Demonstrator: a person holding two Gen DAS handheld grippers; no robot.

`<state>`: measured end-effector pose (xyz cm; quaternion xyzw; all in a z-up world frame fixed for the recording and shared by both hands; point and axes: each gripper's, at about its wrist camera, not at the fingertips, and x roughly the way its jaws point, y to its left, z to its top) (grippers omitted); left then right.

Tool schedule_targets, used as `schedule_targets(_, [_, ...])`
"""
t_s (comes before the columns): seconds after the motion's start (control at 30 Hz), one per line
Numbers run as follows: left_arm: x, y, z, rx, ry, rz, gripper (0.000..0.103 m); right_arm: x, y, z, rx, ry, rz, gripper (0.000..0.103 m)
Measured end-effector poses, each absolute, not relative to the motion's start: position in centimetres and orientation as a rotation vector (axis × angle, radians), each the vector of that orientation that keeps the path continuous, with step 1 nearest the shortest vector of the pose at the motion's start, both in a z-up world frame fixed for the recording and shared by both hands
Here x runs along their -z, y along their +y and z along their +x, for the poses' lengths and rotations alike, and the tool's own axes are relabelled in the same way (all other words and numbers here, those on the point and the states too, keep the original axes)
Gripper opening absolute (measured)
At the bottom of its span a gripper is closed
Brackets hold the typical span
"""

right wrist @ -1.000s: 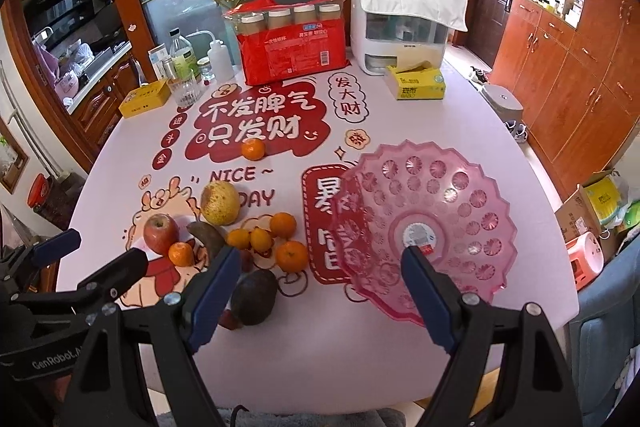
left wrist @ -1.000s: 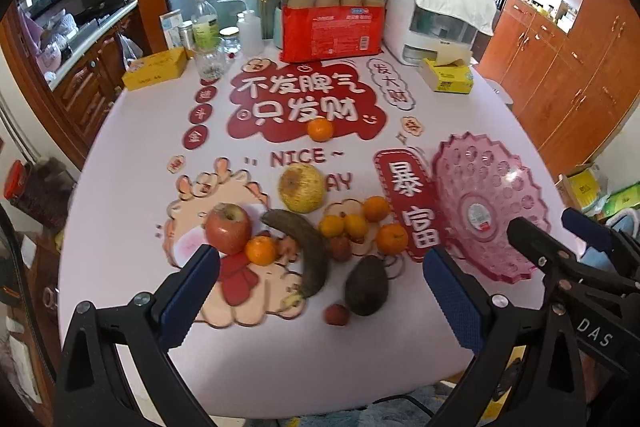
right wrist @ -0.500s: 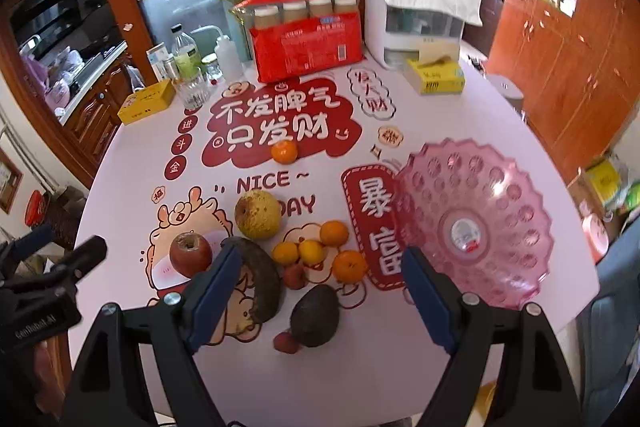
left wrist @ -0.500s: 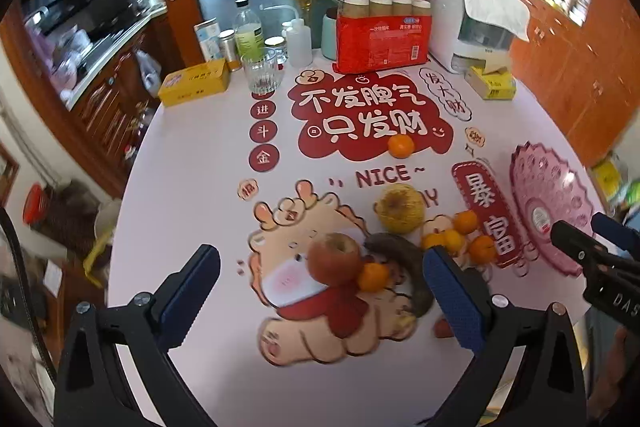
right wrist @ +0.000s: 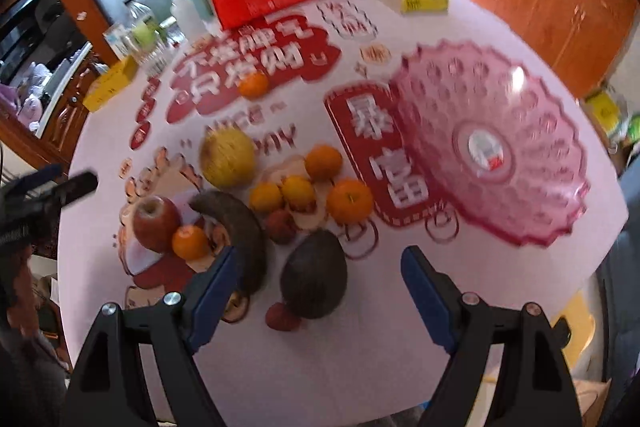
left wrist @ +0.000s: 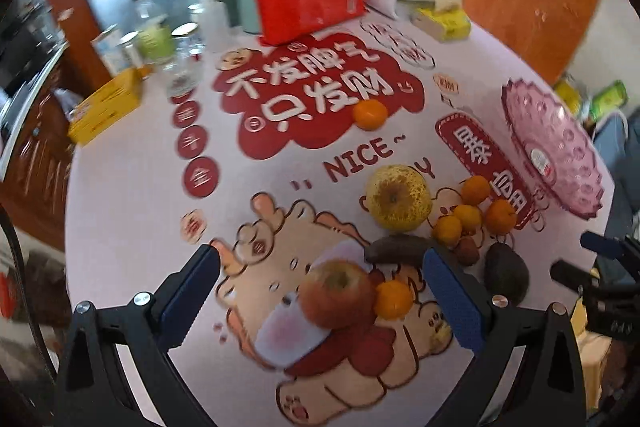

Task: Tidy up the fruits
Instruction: 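Grasp the avocado with the right tool while the left tool grasps the yellow pear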

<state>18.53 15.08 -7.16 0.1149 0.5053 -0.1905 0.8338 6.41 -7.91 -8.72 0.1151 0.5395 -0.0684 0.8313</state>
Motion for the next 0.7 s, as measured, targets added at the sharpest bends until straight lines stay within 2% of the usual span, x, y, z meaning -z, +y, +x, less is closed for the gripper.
schedule_targets(0.33, [15.0, 8.0, 24.2, 0.518, 1.228, 0.255, 0.101, 14.2, -9.4, 6.7, 0.111, 1.221, 0.378, 0.078])
schedule_targets(0.4, [16.3, 7.3, 24.5, 0.527, 1.266, 0.236, 0.096, 15.0, -9.2, 7.1, 0.103, 1.240, 0.373, 0.074])
schedule_targets(0.6, [17.7, 5.4, 24.7, 0.550, 1.290, 0.223, 0.094, 16.5, -8.5, 8.0, 0.052, 1.272, 0.367, 0.069])
schedule_targets(0.63, [17.9, 5.1, 24.8, 0.551, 1.296, 0.221, 0.093, 16.7, -8.4, 8.1, 0.048, 1.275, 0.362, 0.069])
schedule_targets(0.7, [18.4, 4.7, 25.3, 0.553, 1.319, 0.211, 0.082, 17.1, -8.2, 8.5, 0.036, 1.288, 0.364, 0.064])
